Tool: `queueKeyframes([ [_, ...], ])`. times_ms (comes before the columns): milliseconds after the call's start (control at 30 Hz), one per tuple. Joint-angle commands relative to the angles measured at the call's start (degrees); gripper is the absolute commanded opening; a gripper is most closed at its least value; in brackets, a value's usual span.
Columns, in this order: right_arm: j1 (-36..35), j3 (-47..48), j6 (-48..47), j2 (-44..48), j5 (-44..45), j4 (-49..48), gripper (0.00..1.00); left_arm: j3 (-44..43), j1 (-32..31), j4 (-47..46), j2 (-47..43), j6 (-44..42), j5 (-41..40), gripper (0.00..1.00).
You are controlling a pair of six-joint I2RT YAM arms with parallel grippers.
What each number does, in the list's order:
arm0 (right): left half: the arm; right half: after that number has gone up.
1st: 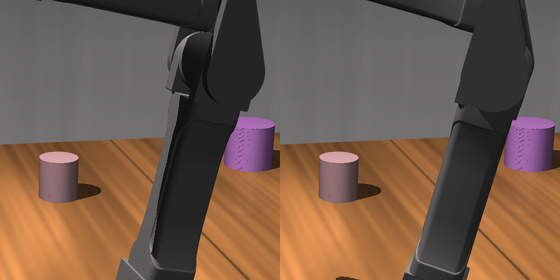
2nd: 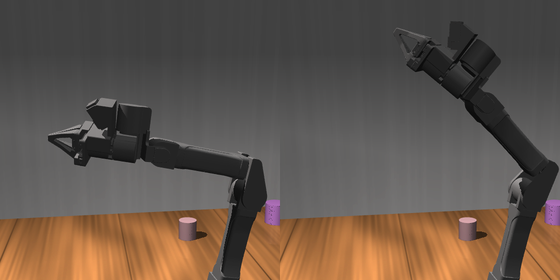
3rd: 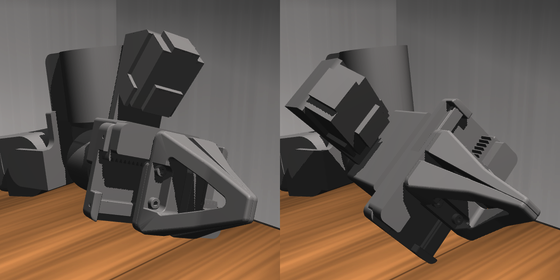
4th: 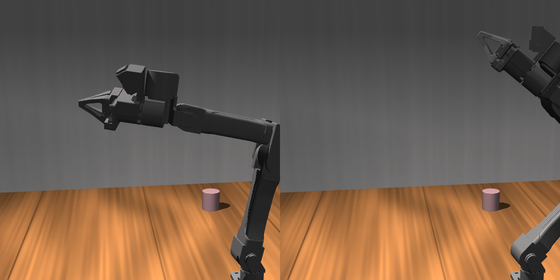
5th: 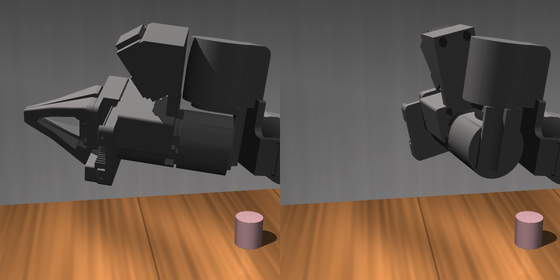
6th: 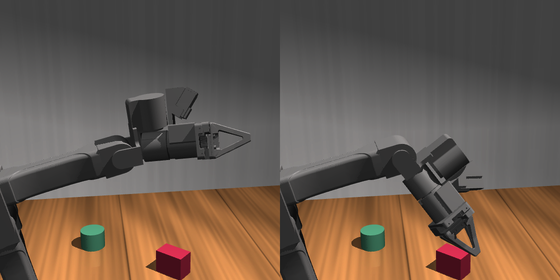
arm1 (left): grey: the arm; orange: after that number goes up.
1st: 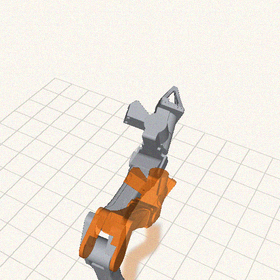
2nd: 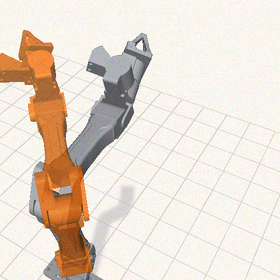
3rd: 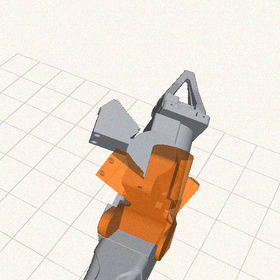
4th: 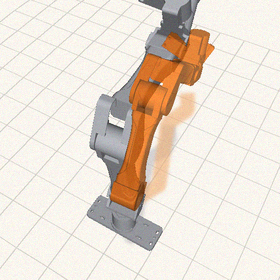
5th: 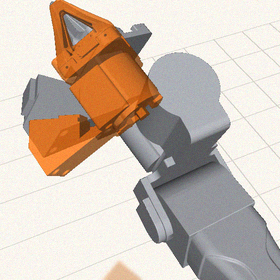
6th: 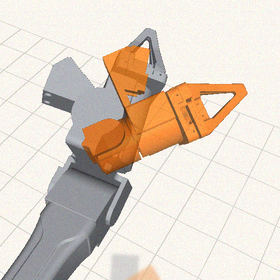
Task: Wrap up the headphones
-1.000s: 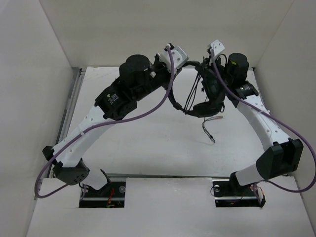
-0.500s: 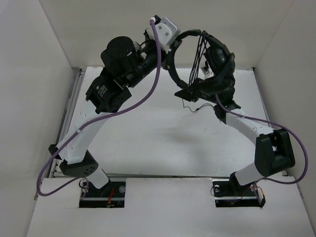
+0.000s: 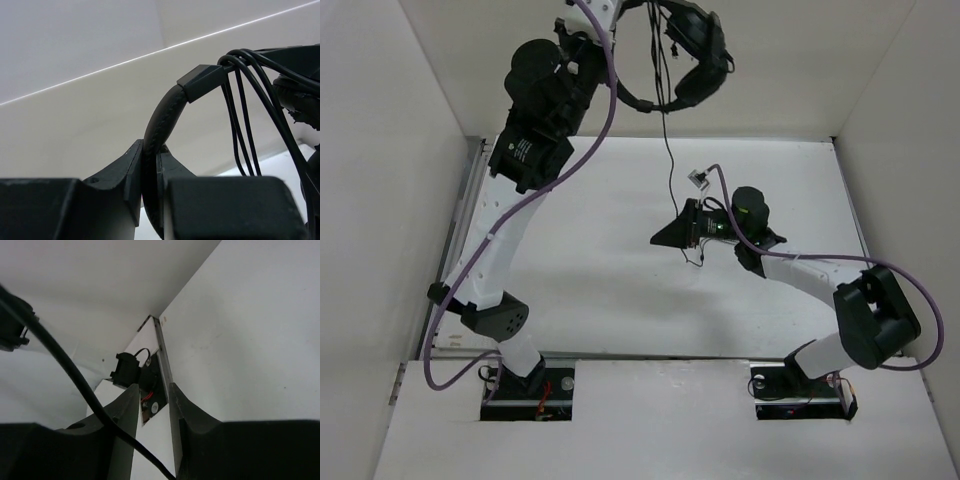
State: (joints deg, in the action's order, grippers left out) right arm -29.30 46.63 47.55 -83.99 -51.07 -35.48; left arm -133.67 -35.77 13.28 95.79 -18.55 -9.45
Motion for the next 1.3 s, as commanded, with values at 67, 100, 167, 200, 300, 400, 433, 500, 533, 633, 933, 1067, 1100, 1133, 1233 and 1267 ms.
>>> queueKeyframes([
  [67, -1.5, 0.0, -4.6, 3.8, -4.4, -1.1, 0.25, -0.8, 5.9, -10.6, -0.2, 1.1, -5.8, 0.00],
  [100, -1.8, 0.3, -5.6, 4.1, -5.2, -0.1, 0.19, 0.2, 6.6, -11.6, 0.0, 0.5, -6.2, 0.00],
  [167, -2.5, 1.3, -7.9, 4.8, -6.7, 2.1, 0.08, 2.7, 8.4, -13.9, 0.2, -0.9, -7.2, 0.00],
  [200, -3.1, 2.1, -9.7, 5.1, -7.2, 4.4, 0.03, 4.3, 9.1, -15.7, 0.5, -1.8, -7.9, 0.00],
  [300, -5.3, 5.4, -16.7, 5.8, -6.9, 13.7, 0.00, 7.4, 10.4, -19.8, 1.9, -4.0, -10.3, 0.00],
  [400, -7.6, 11.2, -28.3, 5.9, -3.5, 28.4, 0.00, 8.4, 10.7, -21.1, 3.8, -5.2, -12.7, 0.00],
  [433, -8.4, 13.7, -33.3, 5.9, -1.8, 33.8, 0.00, 8.9, 10.7, -21.1, 4.3, -5.6, -12.9, 0.00],
  [500, -10.0, 20.1, -45.0, 5.9, 3.7, 45.9, 0.00, 11.0, 10.3, -21.4, 4.9, -6.8, -13.6, 0.00],
  [533, -10.6, 23.5, -50.8, 6.1, 7.1, 50.9, 0.00, 12.6, 10.2, -21.7, 5.0, -7.5, -13.8, 0.00],
  [633, -10.7, 33.6, -64.5, 6.4, 17.4, 61.7, 0.00, 19.6, 10.1, -23.6, 3.9, -9.4, -14.4, 0.00],
  [933, -7.8, 44.0, -97.4, 7.1, 52.5, 61.1, 0.00, 39.2, 5.2, -20.1, -4.1, -9.6, -11.9, 0.00],
  [1067, -7.2, 38.5, -111.1, 7.3, 62.9, 48.6, 0.00, 43.9, 0.1, -17.0, -7.9, -8.6, -9.9, 0.00],
  [1100, -6.9, 36.7, -114.5, 7.3, 64.6, 44.9, 0.00, 44.5, -1.1, -16.1, -8.7, -8.4, -9.5, 0.00],
  [1133, -6.4, 34.9, -117.5, 7.2, 65.9, 41.5, 0.00, 45.1, -2.2, -15.3, -9.4, -8.1, -9.1, 0.00],
  [1233, -5.3, 31.1, -123.4, 6.9, 67.9, 32.7, 0.00, 46.1, -5.1, -13.4, -11.3, -8.2, -7.3, 0.00],
  [1267, -4.8, 30.7, -123.7, 6.9, 68.0, 31.5, 0.00, 46.1, -5.8, -12.8, -11.8, -8.3, -6.6, 0.00],
])
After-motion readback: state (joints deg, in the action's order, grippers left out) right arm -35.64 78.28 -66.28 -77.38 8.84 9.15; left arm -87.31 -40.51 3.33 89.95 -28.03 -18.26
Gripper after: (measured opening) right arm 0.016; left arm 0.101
